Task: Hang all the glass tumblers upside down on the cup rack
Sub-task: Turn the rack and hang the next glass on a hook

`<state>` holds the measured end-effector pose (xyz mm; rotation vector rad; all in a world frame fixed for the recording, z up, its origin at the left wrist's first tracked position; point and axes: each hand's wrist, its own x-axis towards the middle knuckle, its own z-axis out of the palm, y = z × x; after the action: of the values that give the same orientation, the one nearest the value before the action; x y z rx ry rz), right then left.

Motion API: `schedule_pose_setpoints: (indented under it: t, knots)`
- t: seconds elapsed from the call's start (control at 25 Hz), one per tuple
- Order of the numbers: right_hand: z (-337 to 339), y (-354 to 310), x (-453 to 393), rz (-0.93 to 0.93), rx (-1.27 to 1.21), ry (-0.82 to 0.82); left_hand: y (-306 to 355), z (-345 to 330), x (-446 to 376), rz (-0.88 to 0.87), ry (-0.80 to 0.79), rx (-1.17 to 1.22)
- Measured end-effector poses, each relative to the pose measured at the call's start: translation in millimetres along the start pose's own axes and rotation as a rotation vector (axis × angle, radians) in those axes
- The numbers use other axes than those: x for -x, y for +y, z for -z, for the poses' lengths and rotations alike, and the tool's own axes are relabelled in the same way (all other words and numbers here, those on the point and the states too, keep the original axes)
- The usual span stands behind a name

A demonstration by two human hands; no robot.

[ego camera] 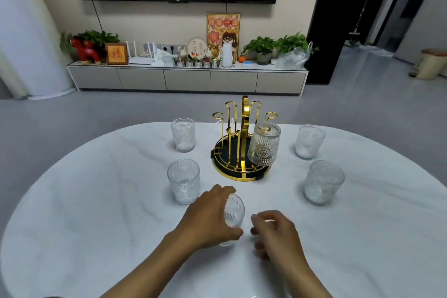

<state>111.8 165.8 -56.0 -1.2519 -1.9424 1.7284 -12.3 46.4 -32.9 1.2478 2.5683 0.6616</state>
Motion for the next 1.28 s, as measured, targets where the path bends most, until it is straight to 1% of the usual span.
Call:
schedule_pose_setpoints:
  t: [0.08, 0.12, 0.16, 0.2, 0.28, 0.32, 0.36, 0.4, 0.44, 0.48, 0.52, 0.56, 0.6, 0.68, 0.72, 0.8, 0.88, 0.92, 1.08, 1.16, 1.28]
  knots:
    - [3, -11, 9, -0.262, -0.125, -0.236, 9, 3, 4, -0.074, 0.154, 0.101]
    - [5, -20, 11, -0.346, -0.248, -0.355, 15, 7, 5, -0.130, 0.240, 0.172]
    - [7, -30, 12, -0.391, -0.411, -0.450, 23, 13, 3, -0.203, 0.326, 0.225]
    - [10, -40, 10, -0.388, -0.572, -0.505, 33, 20, 1, -0.280, 0.396, 0.253]
    - [19, -61, 3, -0.302, -0.793, -0.521, 50, 33, -5, -0.431, 0.457, 0.254]
    - [23, -72, -2, -0.262, -0.855, -0.503, 56, 39, -8, -0.501, 0.437, 0.266]
    - [26, -80, -7, -0.208, -0.884, -0.475, 59, 43, -12, -0.549, 0.378, 0.326]
    - [31, -88, -14, -0.120, -0.861, -0.419, 60, 50, -19, -0.548, 0.307, 0.446]
    - [38, -95, -23, -0.013, -0.795, -0.317, 59, 58, -29, -0.488, 0.264, 0.601]
    - [48, -105, -33, 0.113, -0.712, -0.191, 58, 66, -43, -0.393, 0.282, 0.725]
    - [59, -117, -45, 0.249, -0.628, -0.067, 57, 74, -62, -0.291, 0.349, 0.746]
    - [71, -130, -57, 0.380, -0.557, 0.035, 55, 82, -86, -0.201, 0.420, 0.643]
    - [82, -144, -73, 0.497, -0.479, 0.115, 54, 90, -110, -0.139, 0.457, 0.512]
    - [101, -169, -111, 0.697, -0.239, 0.203, 52, 101, -153, -0.122, 0.430, 0.263]
    - [105, -178, -131, 0.759, -0.115, 0.197, 50, 103, -170, -0.132, 0.380, 0.179]
    - [107, -187, -168, 0.806, 0.061, 0.114, 42, 102, -199, -0.131, 0.259, 0.070]
    - [103, -184, -198, 0.826, 0.203, 0.038, 29, 101, -216, -0.134, 0.204, 0.048]
    - [100, -180, -209, 0.835, 0.256, 0.014, 24, 100, -220, -0.141, 0.197, 0.076]
    - [88, -162, -234, 0.826, 0.281, -0.120, 13, 94, -221, -0.182, 0.221, 0.253]
    - [82, -147, -240, 0.825, 0.313, -0.179, 11, 92, -220, -0.178, 0.234, 0.271]
    - [75, -126, -246, 0.823, 0.352, -0.198, 11, 91, -221, -0.169, 0.240, 0.294]
